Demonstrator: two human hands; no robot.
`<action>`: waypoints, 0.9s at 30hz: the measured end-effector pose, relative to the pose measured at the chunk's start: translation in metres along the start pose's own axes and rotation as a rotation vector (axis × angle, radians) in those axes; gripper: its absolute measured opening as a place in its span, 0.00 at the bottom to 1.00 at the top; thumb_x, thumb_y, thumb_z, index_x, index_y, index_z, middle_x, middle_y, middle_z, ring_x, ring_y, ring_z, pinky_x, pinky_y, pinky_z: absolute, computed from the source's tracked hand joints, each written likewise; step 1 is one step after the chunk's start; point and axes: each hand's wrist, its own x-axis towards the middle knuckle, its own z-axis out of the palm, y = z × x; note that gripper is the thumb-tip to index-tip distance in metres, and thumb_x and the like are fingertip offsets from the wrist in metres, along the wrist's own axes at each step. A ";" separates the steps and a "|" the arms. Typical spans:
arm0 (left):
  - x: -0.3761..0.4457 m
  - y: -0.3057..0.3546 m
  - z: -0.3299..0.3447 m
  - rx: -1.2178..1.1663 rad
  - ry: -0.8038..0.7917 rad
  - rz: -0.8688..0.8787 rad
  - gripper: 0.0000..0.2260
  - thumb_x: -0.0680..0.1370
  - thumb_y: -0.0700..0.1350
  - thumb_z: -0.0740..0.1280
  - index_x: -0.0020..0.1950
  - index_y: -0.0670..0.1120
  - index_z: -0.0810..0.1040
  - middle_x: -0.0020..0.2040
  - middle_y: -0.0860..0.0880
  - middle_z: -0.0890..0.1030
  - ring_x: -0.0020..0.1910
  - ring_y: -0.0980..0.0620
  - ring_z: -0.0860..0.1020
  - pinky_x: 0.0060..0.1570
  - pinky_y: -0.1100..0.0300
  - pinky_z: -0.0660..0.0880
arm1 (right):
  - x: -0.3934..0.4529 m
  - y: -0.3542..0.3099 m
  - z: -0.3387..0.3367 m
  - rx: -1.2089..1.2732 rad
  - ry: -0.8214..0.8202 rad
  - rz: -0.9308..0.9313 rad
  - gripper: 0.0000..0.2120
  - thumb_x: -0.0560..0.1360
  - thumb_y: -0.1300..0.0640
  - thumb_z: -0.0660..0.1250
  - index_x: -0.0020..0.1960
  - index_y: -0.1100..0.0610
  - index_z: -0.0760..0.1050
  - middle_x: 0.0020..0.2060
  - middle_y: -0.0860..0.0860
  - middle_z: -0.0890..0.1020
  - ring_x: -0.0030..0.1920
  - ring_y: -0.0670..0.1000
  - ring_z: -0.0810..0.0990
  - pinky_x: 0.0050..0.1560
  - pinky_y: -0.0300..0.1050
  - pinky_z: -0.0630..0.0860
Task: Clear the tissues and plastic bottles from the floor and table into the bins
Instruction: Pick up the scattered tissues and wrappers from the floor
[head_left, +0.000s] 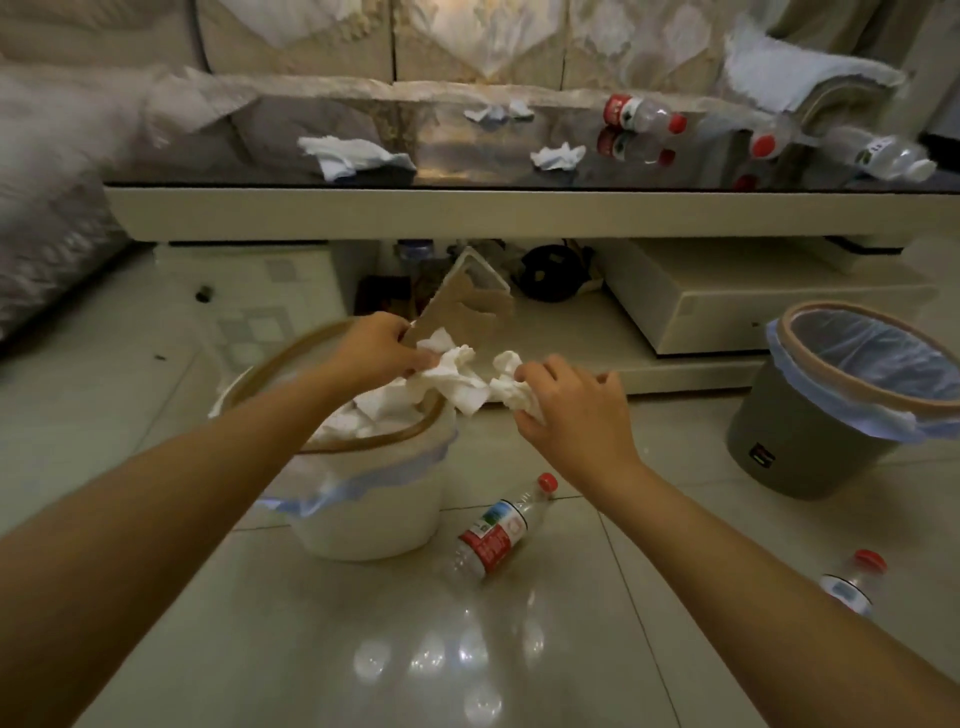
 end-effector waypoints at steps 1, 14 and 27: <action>-0.004 -0.010 -0.013 -0.018 0.023 -0.025 0.05 0.73 0.46 0.72 0.47 0.47 0.79 0.41 0.48 0.82 0.41 0.50 0.80 0.42 0.58 0.77 | 0.005 -0.011 0.000 0.021 0.009 -0.023 0.13 0.70 0.52 0.69 0.54 0.50 0.75 0.44 0.49 0.79 0.40 0.53 0.79 0.42 0.48 0.67; -0.015 -0.119 -0.046 0.513 0.141 -0.139 0.33 0.69 0.48 0.75 0.70 0.50 0.63 0.64 0.44 0.72 0.57 0.44 0.75 0.55 0.48 0.76 | 0.047 -0.130 0.022 0.272 -0.007 -0.190 0.12 0.74 0.59 0.67 0.57 0.55 0.74 0.52 0.54 0.78 0.48 0.57 0.78 0.40 0.49 0.76; -0.025 -0.107 -0.026 0.935 0.163 0.195 0.25 0.82 0.55 0.50 0.78 0.54 0.47 0.79 0.50 0.50 0.77 0.50 0.47 0.73 0.48 0.48 | 0.045 -0.125 0.037 0.570 -0.543 -0.121 0.27 0.79 0.43 0.54 0.76 0.44 0.51 0.76 0.48 0.57 0.76 0.53 0.50 0.74 0.60 0.42</action>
